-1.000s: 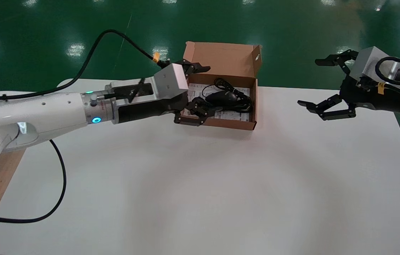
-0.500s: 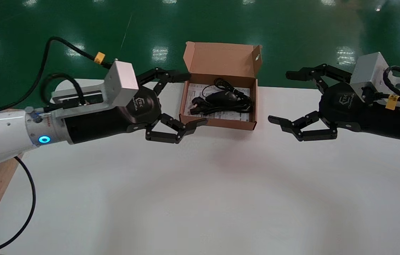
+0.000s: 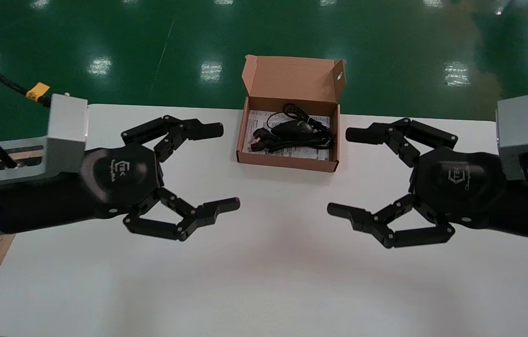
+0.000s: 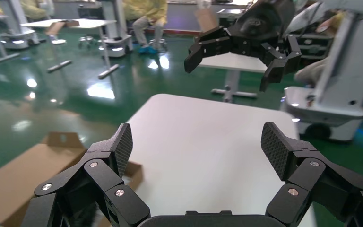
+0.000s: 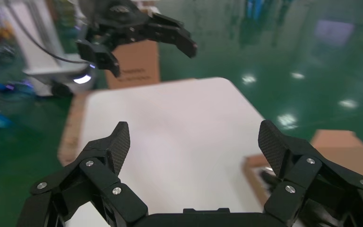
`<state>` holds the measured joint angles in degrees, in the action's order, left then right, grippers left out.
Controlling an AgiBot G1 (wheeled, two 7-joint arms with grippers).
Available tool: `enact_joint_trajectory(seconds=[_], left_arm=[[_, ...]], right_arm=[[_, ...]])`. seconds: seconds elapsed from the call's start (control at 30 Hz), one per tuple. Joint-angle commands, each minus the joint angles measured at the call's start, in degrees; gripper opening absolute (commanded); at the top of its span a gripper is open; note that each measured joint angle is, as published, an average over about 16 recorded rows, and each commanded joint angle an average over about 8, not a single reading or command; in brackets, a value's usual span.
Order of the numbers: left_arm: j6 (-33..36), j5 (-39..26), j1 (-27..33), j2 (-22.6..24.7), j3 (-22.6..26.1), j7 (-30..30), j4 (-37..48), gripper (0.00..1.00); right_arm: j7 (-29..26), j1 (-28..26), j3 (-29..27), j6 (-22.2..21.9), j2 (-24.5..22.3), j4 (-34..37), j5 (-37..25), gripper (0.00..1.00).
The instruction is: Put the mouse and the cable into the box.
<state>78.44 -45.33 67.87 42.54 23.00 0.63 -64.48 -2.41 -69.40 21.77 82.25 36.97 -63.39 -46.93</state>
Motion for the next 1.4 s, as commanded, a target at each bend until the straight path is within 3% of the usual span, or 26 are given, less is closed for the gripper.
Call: enact_joint_trajectory(seconds=[0.03,0.27,0.5,1.4], left_arm=[[1.4,0.67,-1.22,-1.45,-1.35,1.96,-1.76,1.0],[6.0,2.87,-5.22,-6.22,-5.78,8.4,-7.54,1.0],[8.65,4.18,-7.48,-8.91,-8.33,11.35,-10.85,1.0],[7.26,3.52,-6.34,-7.55,-7.02,10.03,-9.11,1.0]], right_arm=[[-1.85,1.74,-1.28,0.76,-0.43,-2.26,1.12,1.0],[-7.47,7.09,-5.19,3.12,-1.76,-9.25,4.58,1.0],[-8.78,8.78,-6.38,3.86,-2.13,-11.84,5.66,1.0],[-8.41,7.98,-5.84,3.49,-1.99,-10.36,5.17,1.0]])
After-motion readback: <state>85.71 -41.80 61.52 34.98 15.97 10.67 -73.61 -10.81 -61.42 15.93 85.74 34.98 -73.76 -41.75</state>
